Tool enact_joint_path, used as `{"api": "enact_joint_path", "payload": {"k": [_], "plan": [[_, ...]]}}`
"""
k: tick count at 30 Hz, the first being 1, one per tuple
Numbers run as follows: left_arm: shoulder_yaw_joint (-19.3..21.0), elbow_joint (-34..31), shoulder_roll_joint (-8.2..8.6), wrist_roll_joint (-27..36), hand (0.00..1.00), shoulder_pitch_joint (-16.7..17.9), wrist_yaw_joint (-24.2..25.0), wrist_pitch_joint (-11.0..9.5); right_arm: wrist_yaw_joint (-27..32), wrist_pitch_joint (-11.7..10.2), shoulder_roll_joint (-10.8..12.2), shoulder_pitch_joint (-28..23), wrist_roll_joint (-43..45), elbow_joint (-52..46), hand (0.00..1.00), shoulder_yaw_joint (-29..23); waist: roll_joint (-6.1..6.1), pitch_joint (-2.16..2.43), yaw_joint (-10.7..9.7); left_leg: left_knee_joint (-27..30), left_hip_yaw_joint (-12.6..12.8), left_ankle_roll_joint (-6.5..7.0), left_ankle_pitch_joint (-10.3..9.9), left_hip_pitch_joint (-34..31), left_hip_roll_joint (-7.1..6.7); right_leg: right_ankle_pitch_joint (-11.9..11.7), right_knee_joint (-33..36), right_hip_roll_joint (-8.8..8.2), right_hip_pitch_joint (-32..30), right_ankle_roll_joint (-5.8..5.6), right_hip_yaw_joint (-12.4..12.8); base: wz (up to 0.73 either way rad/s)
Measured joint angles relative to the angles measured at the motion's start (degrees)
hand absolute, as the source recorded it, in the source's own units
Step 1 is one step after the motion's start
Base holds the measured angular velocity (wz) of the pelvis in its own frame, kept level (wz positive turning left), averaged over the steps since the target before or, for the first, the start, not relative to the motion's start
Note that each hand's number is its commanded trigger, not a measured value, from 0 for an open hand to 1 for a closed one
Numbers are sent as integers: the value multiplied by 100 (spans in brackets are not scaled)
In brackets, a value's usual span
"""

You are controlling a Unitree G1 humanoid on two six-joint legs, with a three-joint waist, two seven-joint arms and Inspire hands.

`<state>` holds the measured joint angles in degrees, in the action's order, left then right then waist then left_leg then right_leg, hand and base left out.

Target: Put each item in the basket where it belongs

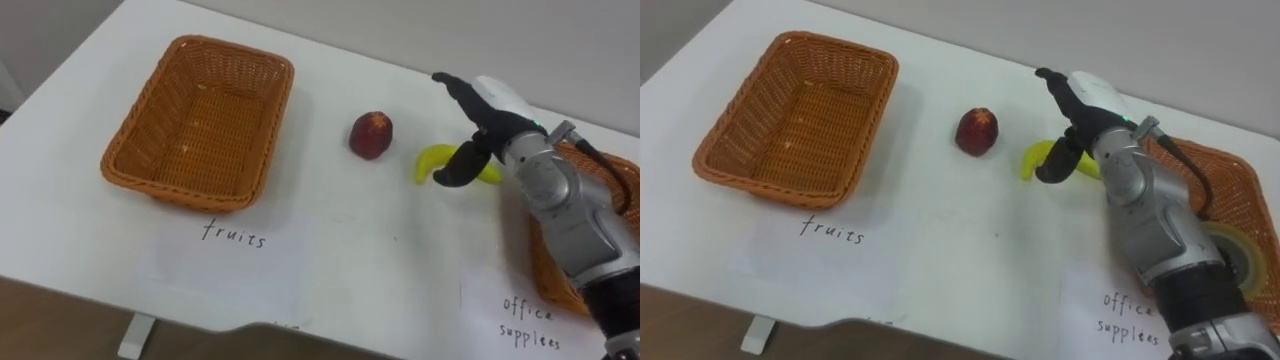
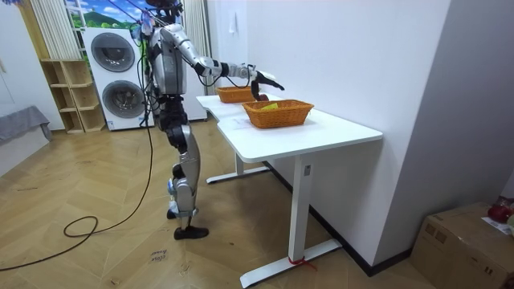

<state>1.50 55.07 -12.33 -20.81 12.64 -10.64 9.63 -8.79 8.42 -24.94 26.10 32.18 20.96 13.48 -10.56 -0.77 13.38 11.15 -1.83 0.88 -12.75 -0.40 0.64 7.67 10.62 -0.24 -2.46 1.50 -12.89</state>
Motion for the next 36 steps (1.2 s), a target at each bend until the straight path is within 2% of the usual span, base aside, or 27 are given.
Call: {"api": "enact_joint_path", "payload": {"k": [11, 18, 36], "plan": [[-2, 9, -1, 8, 0, -90, -1, -3, -11, 28, 0, 95, 64, 109, 0, 125, -77, -58, 94, 21, -55, 3, 4, -24, -14, 2, -40, -34, 3, -3, -127, 3], [-4, 29, -8, 113, 0, -204, 6, -1, -13, 41, 0, 192, 68, 749, 0, 154, -107, -52, 98, 48, -67, 5, 7, -105, -19, 0, -84, -53, -27, -4, -151, 2], [-55, 14, -26, 102, 0, -265, 98, -4, -87, 52, -2, 209, 145, 1277, 0, 160, -112, -48, 69, 58, -147, 5, 9, -111, -28, -1, -90, -60, 5, -3, -167, 2]]}}
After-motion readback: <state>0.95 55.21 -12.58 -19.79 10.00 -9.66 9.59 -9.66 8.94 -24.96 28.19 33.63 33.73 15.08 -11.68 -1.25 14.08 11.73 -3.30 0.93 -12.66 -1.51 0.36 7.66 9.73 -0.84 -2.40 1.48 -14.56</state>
